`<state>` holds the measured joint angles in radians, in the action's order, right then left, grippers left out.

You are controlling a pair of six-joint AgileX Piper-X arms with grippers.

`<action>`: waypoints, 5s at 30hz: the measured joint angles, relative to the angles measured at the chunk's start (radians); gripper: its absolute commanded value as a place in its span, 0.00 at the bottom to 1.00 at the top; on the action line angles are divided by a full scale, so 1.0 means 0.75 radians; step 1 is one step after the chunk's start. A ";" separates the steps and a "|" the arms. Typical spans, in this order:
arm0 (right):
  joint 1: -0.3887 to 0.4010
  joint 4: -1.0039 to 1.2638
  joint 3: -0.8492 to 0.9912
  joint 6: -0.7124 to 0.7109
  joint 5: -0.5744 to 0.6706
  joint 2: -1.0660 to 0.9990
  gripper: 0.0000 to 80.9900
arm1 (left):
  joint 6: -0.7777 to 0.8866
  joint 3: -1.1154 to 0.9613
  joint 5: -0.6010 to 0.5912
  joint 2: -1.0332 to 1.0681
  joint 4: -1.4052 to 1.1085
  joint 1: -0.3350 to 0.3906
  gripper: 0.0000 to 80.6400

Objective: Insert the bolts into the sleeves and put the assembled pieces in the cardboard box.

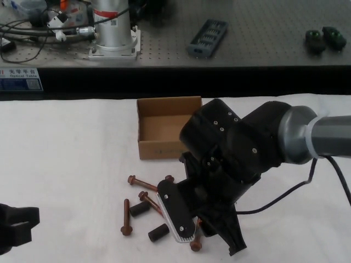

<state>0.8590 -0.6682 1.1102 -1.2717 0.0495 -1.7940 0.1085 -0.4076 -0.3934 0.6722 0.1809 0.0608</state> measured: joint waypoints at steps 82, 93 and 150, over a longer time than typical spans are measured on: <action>-0.003 0.008 0.005 1.639 -0.053 -0.016 0.06 | -0.075 -0.014 -0.188 0.014 0.005 0.017 0.36; -0.009 0.014 0.005 1.820 -0.104 0.226 0.06 | -0.217 -0.362 -0.170 0.394 0.123 0.209 0.36; -0.273 -0.080 -0.643 2.123 -0.166 1.622 0.06 | -0.897 -1.147 0.349 1.581 0.511 0.783 0.36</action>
<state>0.6544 -0.7282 0.6281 0.3204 -0.0751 -0.5777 -0.5643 -1.2678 -0.1317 1.8579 0.5638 0.6484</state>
